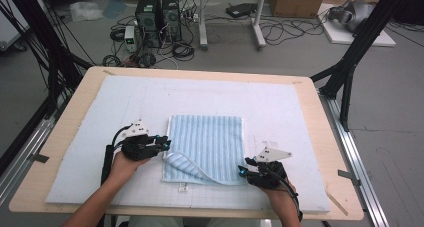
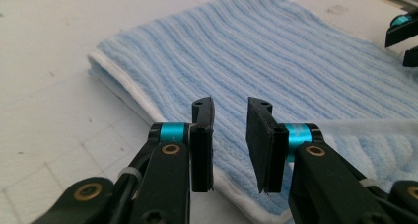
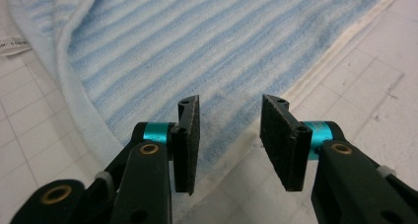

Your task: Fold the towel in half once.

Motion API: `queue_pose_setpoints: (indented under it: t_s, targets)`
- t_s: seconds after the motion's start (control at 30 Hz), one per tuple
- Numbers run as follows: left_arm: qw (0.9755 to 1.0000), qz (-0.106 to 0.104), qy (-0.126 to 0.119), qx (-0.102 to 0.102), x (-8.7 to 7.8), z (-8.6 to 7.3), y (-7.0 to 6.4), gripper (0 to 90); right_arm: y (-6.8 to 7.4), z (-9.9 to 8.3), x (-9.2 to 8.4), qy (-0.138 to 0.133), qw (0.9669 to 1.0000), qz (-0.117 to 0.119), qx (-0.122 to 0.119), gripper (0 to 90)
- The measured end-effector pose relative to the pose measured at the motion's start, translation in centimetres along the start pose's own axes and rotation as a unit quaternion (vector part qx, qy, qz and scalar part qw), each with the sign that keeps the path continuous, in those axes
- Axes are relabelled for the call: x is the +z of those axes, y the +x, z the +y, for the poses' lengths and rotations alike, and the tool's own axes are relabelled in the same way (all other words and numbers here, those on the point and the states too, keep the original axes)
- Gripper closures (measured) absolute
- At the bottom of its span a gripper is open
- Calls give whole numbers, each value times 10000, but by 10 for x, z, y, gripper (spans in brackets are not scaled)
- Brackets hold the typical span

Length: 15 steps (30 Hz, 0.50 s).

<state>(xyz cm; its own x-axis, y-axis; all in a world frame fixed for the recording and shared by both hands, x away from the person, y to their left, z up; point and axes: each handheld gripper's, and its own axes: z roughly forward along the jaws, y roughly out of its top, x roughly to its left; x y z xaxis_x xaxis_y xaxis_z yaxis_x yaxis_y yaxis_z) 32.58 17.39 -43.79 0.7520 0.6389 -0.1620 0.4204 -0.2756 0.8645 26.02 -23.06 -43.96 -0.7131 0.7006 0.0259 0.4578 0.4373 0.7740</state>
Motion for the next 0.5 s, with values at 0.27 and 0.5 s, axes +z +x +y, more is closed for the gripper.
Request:
queue_pose_setpoints:
  t_s: [0.27, 0.5]
  targets:
    - [9987, -328, 372, 134, 15, -4, -10, 717, 3, -1, -1, 41, 10000, -73, -25, 583]
    - [9960, -721, 527, 92, 8, -12, -12, 716, 1, 1, -6, -192, 9997, 47, 143, 568]
